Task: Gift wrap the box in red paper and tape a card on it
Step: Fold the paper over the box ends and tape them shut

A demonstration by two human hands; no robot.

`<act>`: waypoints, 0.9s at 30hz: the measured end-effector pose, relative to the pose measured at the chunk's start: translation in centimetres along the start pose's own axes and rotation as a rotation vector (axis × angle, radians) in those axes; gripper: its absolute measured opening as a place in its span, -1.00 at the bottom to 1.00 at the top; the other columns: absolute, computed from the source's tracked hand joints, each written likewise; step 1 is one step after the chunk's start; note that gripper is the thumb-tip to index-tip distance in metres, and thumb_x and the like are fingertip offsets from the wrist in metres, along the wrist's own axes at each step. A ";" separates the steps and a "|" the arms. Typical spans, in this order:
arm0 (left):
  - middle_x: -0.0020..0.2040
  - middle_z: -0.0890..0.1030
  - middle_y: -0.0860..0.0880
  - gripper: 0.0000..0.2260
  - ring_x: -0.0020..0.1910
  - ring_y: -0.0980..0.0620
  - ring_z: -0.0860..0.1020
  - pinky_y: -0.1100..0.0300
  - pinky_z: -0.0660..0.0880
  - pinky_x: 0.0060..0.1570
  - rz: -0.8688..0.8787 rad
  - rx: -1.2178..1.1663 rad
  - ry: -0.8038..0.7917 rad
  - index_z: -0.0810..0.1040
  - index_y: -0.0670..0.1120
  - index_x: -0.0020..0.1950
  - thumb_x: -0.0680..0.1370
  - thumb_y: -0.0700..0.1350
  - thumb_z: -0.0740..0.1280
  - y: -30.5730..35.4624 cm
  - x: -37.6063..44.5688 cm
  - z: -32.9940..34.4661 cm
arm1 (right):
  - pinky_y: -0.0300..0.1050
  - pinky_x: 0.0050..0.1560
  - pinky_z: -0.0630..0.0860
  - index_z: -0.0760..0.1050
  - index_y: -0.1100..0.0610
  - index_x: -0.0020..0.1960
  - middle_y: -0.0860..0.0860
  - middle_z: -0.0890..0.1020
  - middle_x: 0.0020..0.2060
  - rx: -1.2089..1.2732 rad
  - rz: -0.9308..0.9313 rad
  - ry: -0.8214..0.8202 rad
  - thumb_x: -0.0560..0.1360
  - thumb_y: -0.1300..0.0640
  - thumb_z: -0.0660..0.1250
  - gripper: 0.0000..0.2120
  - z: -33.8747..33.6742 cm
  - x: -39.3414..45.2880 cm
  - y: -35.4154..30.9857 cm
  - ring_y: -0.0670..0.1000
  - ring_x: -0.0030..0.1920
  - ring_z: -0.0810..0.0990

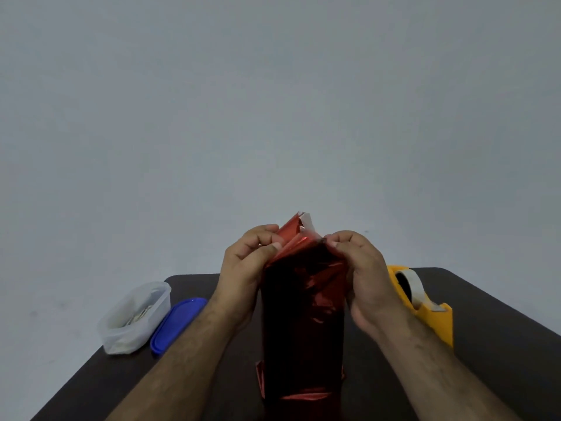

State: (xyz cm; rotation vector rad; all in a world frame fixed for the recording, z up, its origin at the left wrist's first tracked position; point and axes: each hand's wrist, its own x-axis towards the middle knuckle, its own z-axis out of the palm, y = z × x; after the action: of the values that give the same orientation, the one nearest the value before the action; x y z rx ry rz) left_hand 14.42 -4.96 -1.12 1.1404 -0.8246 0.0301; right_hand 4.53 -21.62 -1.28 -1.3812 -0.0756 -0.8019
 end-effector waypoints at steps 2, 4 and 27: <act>0.34 0.63 -0.08 -0.75 0.38 -0.03 0.59 -0.11 0.51 0.43 0.002 0.012 -0.028 0.74 -0.26 0.03 0.45 -0.13 0.45 0.4 -0.1 -0.1 | 0.24 0.16 0.60 0.66 0.14 -0.03 0.23 0.69 0.04 -0.015 0.004 -0.036 0.46 0.00 0.38 -0.78 -0.2 0.0 -0.3 0.27 0.13 0.66; 0.35 0.63 -0.06 -0.72 0.43 0.00 0.56 -0.08 0.49 0.43 0.024 0.054 -0.061 0.78 -0.21 0.05 0.42 -0.09 0.50 0.7 -0.2 -0.3 | 0.30 0.26 0.60 0.67 0.17 0.06 0.25 0.70 0.08 -0.029 0.026 -0.083 0.50 0.04 0.39 -0.76 -0.3 0.1 -0.4 0.33 0.19 0.67; 0.24 0.65 0.28 -0.58 0.25 0.34 0.59 0.20 0.51 0.32 -0.063 0.503 -0.307 0.82 0.14 0.03 0.21 0.12 0.74 8.0 -1.6 0.2 | -0.14 0.12 0.63 0.68 0.10 0.26 0.06 0.74 0.18 -0.110 -0.013 -0.303 0.43 0.11 0.56 -0.60 -1.0 -1.7 -2.9 0.07 0.22 0.71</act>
State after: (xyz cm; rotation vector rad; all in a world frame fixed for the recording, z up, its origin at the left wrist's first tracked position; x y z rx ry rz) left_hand 9.77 -0.94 4.29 1.6727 -1.0881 0.0107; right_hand 1.36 -21.64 0.10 -1.6001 -0.2801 -0.6091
